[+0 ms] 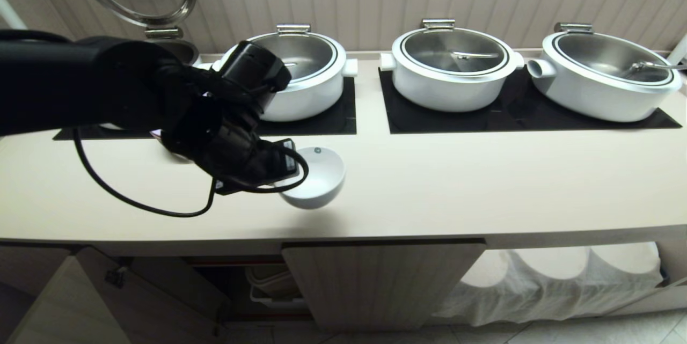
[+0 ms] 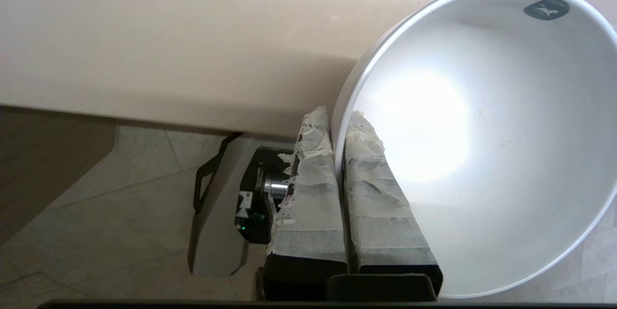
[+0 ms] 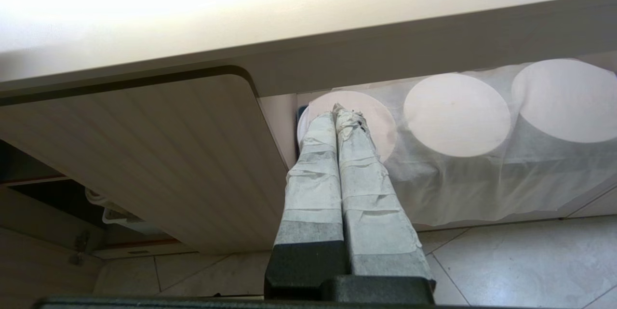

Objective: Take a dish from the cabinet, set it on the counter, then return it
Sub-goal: Place it on the table

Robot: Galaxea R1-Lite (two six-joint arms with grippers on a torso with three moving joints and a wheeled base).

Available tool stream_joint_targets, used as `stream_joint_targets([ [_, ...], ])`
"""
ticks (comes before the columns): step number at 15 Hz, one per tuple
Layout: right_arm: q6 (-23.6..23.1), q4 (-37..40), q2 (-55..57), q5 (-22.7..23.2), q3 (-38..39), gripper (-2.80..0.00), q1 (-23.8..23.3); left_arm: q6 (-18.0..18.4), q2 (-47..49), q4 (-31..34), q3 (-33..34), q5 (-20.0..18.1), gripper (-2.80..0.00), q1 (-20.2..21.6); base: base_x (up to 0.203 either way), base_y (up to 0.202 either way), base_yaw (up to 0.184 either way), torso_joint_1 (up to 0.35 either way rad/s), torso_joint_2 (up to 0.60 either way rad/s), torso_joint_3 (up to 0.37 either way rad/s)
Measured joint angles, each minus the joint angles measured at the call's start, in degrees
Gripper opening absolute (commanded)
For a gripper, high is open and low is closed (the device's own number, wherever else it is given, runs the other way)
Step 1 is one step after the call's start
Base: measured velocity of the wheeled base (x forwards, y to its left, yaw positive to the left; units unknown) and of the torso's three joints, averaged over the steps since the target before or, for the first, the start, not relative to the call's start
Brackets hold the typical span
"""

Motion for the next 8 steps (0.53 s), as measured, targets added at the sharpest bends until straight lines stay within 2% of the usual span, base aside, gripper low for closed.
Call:
stream_joint_targets([
  [4, 0.0, 0.0, 0.0, 0.0, 0.0, -2.8, 0.0, 0.0, 7.0, 0.0, -8.0, -0.2, -2.8, 1.7, 0.0, 0.0, 0.0, 0.0, 0.0, 0.0],
  [8, 0.0, 0.0, 0.0, 0.0, 0.0, -2.8, 0.0, 0.0, 11.3, 0.0, -10.8, -0.1, -2.8, 2.7, 0.0, 0.0, 0.0, 0.0, 0.0, 0.0],
])
